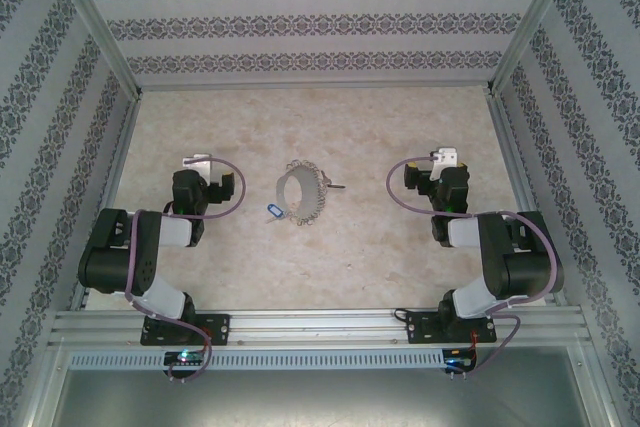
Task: Put the keys on the keyring
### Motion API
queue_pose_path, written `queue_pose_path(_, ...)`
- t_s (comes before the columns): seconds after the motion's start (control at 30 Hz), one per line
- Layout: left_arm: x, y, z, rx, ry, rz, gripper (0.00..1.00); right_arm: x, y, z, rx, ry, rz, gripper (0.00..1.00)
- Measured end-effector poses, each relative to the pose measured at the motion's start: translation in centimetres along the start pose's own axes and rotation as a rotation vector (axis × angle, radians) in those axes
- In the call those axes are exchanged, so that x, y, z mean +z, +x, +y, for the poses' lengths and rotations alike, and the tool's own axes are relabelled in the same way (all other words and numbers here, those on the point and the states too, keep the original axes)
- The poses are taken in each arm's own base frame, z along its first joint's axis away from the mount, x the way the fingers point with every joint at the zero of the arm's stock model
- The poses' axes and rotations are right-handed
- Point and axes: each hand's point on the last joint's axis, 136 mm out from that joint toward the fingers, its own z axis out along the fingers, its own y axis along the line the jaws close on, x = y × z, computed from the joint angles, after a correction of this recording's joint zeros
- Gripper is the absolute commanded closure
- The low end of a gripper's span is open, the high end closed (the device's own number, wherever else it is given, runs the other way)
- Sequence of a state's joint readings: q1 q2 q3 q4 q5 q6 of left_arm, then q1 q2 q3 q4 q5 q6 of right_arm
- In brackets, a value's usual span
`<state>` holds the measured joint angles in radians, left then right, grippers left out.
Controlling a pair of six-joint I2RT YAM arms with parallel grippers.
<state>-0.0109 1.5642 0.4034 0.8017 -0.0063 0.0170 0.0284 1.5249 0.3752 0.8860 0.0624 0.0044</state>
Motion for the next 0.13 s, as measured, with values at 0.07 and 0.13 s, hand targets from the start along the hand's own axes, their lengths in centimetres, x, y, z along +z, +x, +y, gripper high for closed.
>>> queue_pose_path(0.07,0.0,0.0,0.01,0.0,0.0,0.0,0.01,0.0,0.03,0.01,0.0,0.0,0.001,0.02)
queue_pose_path(0.13,0.0,0.0,0.0,0.0,0.0,0.0,0.01,0.0,0.03,0.01,0.0,0.0,0.001,0.02)
